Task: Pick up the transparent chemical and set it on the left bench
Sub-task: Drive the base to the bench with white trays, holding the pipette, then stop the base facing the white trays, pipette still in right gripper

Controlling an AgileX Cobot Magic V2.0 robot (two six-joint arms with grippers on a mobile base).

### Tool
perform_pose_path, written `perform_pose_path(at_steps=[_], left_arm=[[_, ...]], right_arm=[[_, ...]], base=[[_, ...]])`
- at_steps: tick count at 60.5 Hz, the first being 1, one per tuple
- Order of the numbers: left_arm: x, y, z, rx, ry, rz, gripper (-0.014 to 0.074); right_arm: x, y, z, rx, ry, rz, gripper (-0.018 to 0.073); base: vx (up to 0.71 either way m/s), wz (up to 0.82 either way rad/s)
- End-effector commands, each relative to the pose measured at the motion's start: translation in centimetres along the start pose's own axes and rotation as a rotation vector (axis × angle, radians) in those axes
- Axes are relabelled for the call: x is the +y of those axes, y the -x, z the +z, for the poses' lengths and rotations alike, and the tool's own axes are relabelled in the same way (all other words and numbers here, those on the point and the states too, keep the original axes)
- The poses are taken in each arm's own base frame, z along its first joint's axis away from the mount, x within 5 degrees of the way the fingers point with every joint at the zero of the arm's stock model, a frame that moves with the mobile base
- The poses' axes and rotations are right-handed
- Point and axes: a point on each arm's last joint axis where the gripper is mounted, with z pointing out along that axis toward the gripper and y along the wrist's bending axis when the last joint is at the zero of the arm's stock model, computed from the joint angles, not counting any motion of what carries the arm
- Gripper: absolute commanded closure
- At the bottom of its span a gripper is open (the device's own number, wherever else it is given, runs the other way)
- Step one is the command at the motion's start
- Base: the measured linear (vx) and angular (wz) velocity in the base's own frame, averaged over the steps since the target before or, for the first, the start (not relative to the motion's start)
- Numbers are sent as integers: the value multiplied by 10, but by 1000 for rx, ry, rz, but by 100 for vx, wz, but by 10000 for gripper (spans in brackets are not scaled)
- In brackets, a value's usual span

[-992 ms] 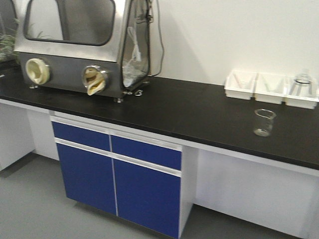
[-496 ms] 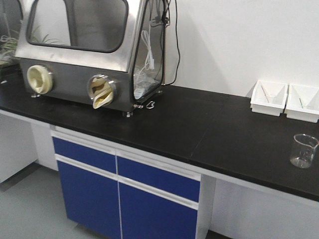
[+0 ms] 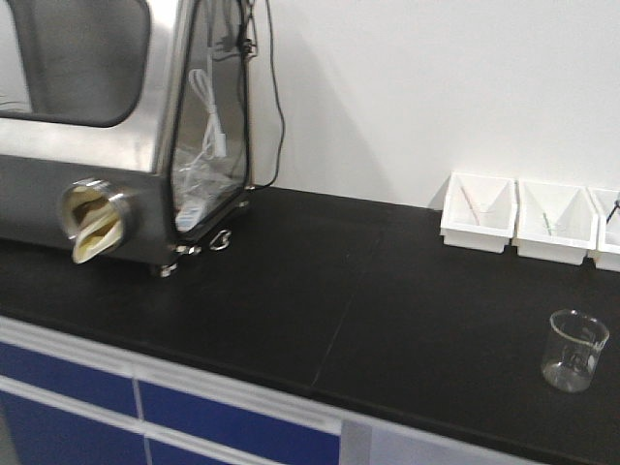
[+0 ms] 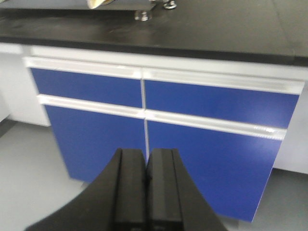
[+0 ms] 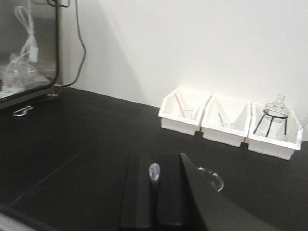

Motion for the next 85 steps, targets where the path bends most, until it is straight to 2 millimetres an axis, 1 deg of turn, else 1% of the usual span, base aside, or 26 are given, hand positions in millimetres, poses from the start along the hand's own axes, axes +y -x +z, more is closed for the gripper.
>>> perform_pose_path(at_steps=[1, 52, 85], left_arm=[[0, 3, -1, -81, 2, -9, 600], [0, 3, -1, -81, 2, -9, 600], [0, 3, -1, -81, 2, -9, 600]], right_arm=[[0, 16, 0, -101, 5, -3, 564], [0, 16, 0, -101, 5, -3, 564], [0, 16, 0, -101, 5, -3, 564]], base=[[38, -28], [31, -37], [14, -7]])
